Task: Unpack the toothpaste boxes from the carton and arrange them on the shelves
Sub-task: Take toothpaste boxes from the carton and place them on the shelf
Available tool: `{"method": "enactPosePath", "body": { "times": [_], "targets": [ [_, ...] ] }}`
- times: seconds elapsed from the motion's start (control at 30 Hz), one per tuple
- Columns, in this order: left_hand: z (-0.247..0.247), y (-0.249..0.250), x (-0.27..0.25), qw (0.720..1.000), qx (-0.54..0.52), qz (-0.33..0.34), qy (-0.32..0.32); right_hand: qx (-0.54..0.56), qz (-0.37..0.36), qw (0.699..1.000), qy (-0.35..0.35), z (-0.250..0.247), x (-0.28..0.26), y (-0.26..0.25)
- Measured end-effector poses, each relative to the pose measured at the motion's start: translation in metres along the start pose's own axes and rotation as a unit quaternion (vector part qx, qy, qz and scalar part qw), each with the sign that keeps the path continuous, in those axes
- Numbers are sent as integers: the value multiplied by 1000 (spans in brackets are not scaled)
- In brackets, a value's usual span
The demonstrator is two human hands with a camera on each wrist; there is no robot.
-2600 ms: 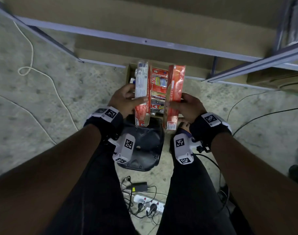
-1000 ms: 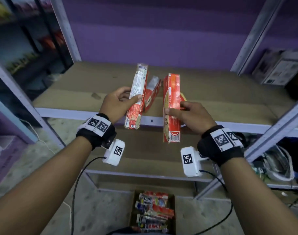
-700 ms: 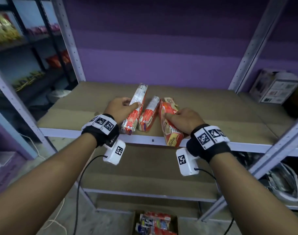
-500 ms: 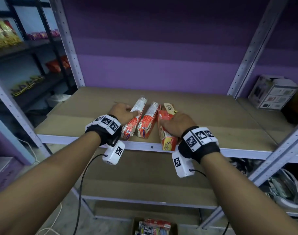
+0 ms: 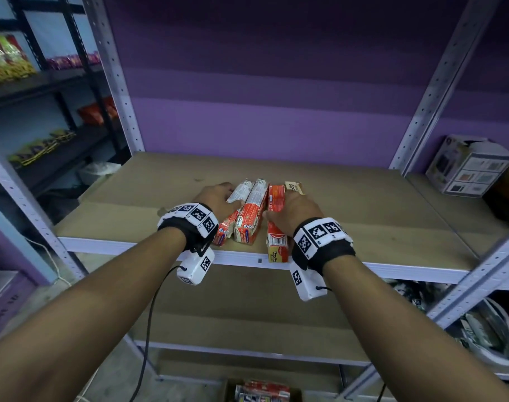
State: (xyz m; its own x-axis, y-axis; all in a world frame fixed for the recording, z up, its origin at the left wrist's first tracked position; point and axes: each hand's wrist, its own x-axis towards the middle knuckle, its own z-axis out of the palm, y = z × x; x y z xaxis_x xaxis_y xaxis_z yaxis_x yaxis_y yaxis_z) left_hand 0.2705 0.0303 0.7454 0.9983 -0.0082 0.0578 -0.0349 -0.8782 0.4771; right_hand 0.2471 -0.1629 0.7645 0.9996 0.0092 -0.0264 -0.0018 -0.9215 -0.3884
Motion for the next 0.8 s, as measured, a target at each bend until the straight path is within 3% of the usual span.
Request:
{"method": "enactPosePath", "body": {
  "times": [0.13,0.37,0.5,0.8],
  "targets": [
    [-5,-3,-2,999,32,34,-11,16,-34,999,-22,-9,-4,7],
    [-23,-7,-14,979,154,43,-126,-75,-144,976,-146,-36,-23,22],
    [-30,-1,-20,971,150,43,-184,-90,-169,970,-148,-35,-31,27],
    [-27,-4,-15,982,119,34,-143,-60,-150,980,-119,-26,-16,32]
  ]
}}
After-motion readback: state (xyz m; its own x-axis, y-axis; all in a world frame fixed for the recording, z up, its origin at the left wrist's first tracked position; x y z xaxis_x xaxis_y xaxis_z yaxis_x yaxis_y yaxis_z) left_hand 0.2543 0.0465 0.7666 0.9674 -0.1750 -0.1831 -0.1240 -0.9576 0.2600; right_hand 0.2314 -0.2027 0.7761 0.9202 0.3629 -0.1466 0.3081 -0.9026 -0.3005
